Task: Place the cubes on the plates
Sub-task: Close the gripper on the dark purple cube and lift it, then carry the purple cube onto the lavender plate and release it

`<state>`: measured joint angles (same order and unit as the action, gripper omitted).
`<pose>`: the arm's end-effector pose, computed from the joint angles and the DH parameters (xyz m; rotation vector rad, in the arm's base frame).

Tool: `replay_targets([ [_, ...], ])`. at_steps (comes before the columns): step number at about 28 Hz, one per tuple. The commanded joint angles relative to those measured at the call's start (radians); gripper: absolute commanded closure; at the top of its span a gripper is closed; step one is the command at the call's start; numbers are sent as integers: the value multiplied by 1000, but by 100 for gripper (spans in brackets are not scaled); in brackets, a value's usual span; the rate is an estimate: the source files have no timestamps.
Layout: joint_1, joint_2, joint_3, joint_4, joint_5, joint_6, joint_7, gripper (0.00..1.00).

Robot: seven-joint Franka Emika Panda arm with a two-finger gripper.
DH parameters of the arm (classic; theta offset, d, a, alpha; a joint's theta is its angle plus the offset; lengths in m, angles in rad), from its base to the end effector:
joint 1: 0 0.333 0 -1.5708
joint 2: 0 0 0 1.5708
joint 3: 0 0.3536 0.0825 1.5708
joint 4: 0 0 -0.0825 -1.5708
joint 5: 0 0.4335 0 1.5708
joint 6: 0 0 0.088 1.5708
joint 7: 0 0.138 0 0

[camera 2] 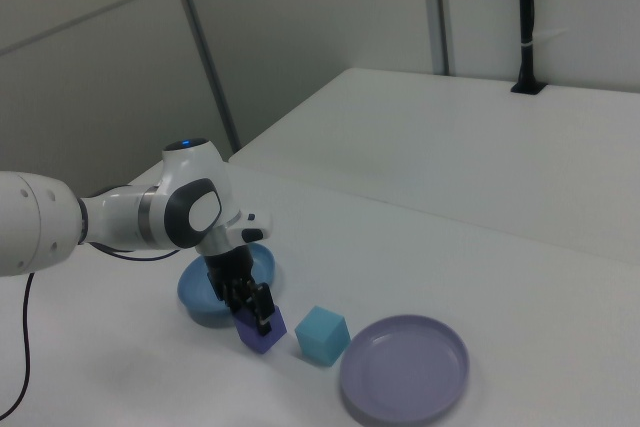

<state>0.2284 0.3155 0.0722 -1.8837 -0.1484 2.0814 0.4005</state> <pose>0.6334 0.1825 0.3090 3.0033 -0.0330 -0.1110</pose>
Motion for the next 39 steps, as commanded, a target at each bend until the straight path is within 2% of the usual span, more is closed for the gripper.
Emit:
replay_targets([
  [1,11,-1,-14,29,-13,8,26,100],
  [6,-6,-52,-28,44,-5,-14,20,100],
  [9,-47,-78,-28,52,-3,-35,14,100],
  [14,-145,-87,-28,90,12,-58,3,100],
  [16,-211,-84,-29,101,33,-58,-21,100],
  [21,-340,-73,-28,118,36,-58,-74,100],
  [25,-428,-26,-28,135,38,-57,-112,100],
  [31,-469,49,-29,181,35,-55,-126,100],
  [38,-459,54,-26,181,35,-55,-117,100],
  [39,-459,54,-26,181,35,-55,-115,96],
])
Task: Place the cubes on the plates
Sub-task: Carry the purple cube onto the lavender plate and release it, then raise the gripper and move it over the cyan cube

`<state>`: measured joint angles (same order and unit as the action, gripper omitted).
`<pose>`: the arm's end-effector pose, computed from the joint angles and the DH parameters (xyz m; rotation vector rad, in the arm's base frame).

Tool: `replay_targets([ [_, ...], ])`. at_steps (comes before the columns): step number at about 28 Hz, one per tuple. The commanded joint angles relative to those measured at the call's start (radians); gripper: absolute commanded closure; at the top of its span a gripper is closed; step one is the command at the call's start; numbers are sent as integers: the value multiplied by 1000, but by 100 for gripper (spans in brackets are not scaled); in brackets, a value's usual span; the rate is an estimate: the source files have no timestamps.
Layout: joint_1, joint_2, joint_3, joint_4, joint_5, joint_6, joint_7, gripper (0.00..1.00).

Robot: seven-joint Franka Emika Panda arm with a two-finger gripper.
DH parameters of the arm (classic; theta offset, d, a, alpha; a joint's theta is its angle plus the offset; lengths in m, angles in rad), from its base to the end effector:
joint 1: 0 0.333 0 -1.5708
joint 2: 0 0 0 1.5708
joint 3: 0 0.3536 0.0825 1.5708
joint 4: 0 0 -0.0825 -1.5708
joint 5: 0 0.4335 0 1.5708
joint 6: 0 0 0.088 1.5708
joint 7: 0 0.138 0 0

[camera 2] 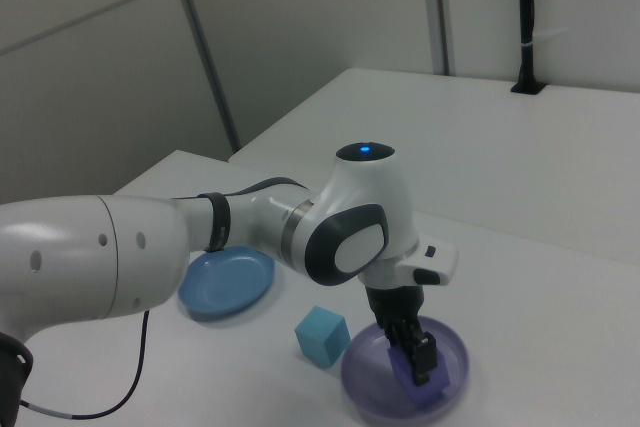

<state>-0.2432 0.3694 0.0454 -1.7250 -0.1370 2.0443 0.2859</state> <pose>0.6862 -0.1515 0.3461 2.9680 -0.6338 -0.0678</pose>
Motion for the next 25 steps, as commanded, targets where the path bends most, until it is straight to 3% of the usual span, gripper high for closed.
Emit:
replay_targets([
  [1,15,0,2,22,23,-18,-1,84],
  [2,15,2,2,22,23,-18,-1,15],
  [3,15,2,4,22,22,-18,-4,0],
  [15,35,-26,10,22,14,-47,-10,0],
  [25,153,-119,11,21,22,-136,-30,0],
])
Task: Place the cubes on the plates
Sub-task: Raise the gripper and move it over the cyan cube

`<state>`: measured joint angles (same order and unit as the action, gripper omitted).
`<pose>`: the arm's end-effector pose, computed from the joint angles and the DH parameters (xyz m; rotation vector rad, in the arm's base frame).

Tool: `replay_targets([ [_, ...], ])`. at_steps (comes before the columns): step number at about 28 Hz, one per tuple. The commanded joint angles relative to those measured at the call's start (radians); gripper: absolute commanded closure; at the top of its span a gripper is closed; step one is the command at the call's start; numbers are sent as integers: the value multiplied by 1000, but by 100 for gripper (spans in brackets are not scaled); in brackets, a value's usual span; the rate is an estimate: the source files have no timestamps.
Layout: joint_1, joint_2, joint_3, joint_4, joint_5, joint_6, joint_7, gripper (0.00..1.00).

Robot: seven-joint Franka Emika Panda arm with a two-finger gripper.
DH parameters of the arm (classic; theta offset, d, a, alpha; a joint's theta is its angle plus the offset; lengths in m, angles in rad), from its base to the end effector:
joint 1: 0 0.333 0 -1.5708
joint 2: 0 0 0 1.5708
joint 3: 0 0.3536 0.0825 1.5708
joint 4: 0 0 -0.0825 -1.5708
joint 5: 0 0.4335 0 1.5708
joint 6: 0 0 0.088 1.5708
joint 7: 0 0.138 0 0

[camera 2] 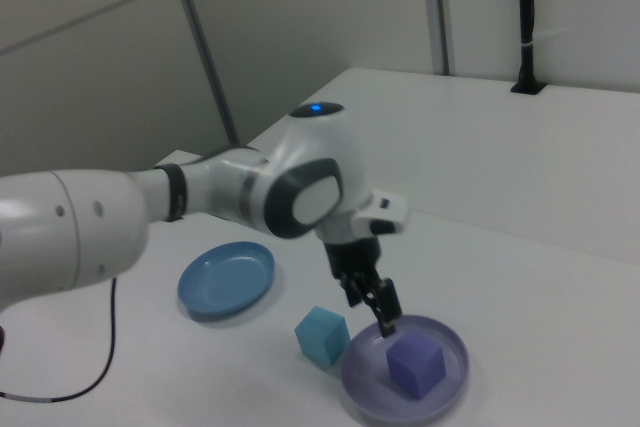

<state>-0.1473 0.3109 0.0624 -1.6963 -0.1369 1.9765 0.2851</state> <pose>0.6946 -0.0750 0.3962 2.9952 -0.4784 -0.0288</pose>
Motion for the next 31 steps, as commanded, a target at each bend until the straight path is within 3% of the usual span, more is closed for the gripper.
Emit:
replay_targets([
  [1,66,-65,-6,-8,22,-79,-40,0],
  [7,136,-73,-3,-16,34,-122,-130,0],
  [17,207,-30,-3,-34,23,-110,-135,0],
  [31,210,36,-6,-32,8,-59,-130,0],
])
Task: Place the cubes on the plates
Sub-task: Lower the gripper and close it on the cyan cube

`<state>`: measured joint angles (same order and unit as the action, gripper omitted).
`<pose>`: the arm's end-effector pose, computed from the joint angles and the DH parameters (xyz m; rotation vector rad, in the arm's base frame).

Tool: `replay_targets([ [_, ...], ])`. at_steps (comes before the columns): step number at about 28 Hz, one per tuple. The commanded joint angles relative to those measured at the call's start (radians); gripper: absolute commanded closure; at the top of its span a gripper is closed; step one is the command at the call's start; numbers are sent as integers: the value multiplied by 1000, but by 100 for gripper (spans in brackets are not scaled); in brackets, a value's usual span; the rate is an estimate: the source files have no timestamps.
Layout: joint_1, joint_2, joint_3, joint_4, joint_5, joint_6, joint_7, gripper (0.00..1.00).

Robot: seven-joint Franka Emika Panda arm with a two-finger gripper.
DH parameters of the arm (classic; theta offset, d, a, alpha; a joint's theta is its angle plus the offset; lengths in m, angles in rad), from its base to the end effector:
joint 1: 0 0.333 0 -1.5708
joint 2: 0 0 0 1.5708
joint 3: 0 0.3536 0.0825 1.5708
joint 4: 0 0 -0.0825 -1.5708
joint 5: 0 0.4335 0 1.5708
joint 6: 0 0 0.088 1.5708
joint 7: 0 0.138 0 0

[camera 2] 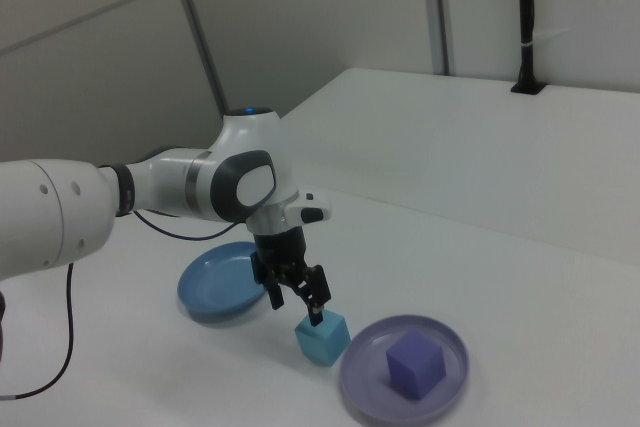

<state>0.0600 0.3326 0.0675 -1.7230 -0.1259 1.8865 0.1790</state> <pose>0.6758 0.0703 0.3613 3.0147 -0.0062 -0.2290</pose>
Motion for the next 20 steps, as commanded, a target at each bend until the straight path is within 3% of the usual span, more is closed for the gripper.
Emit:
replay_targets([
  [1,3,23,-11,-6,-9,34,-24,0],
  [20,-14,86,-23,-4,-26,94,-21,0],
])
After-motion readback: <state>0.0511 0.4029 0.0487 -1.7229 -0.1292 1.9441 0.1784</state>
